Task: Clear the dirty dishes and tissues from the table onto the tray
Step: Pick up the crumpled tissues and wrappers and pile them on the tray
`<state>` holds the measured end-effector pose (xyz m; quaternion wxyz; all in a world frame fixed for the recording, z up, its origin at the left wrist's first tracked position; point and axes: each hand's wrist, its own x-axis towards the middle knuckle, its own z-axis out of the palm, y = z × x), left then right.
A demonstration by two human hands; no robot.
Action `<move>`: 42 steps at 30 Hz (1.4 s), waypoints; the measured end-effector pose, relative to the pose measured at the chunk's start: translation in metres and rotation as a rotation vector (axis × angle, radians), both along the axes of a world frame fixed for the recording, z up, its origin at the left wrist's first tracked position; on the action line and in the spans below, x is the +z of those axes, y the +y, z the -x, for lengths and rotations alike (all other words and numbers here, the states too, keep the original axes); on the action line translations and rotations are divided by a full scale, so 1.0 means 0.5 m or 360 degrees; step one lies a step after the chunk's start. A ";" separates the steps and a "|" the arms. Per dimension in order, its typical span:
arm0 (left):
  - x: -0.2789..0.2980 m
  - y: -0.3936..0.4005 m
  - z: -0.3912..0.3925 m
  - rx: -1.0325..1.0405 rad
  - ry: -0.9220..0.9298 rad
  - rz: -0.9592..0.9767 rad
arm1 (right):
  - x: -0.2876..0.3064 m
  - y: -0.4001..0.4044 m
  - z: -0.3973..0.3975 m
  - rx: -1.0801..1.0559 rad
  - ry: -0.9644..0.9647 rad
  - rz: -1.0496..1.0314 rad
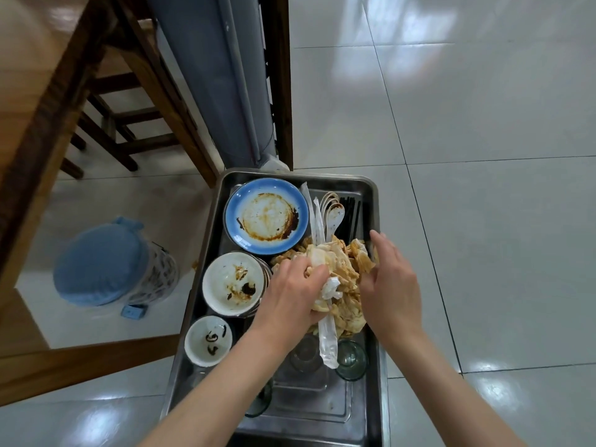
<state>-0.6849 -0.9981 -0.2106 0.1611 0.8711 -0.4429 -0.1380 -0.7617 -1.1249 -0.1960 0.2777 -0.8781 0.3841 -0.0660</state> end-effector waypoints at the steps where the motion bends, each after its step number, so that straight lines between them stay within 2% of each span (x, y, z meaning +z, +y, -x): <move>1: -0.003 -0.004 0.001 0.0007 -0.0005 0.0014 | -0.002 0.000 0.003 0.0001 0.0015 0.0001; 6: -0.022 -0.006 0.005 -0.0017 0.0082 -0.0035 | -0.007 0.000 0.019 -0.0005 0.0009 -0.0011; 11: -0.030 0.006 0.003 -0.0086 -0.0002 -0.0183 | -0.011 -0.003 0.026 -0.0009 0.0037 0.0019; 17: -0.033 0.023 -0.004 -0.0049 0.0081 -0.0267 | -0.010 -0.001 0.020 -0.0002 0.0049 0.0026; 25: -0.018 0.037 -0.018 -0.0013 0.0041 -0.0261 | -0.003 0.009 0.010 0.0043 0.0061 0.0023; 32: 0.012 0.052 -0.028 -0.0013 -0.0012 -0.0267 | 0.012 0.024 0.007 0.0137 0.0069 0.0055; 42: 0.102 0.085 -0.041 0.0105 -0.0082 -0.0244 | 0.101 0.056 -0.012 0.0255 -0.0005 0.0094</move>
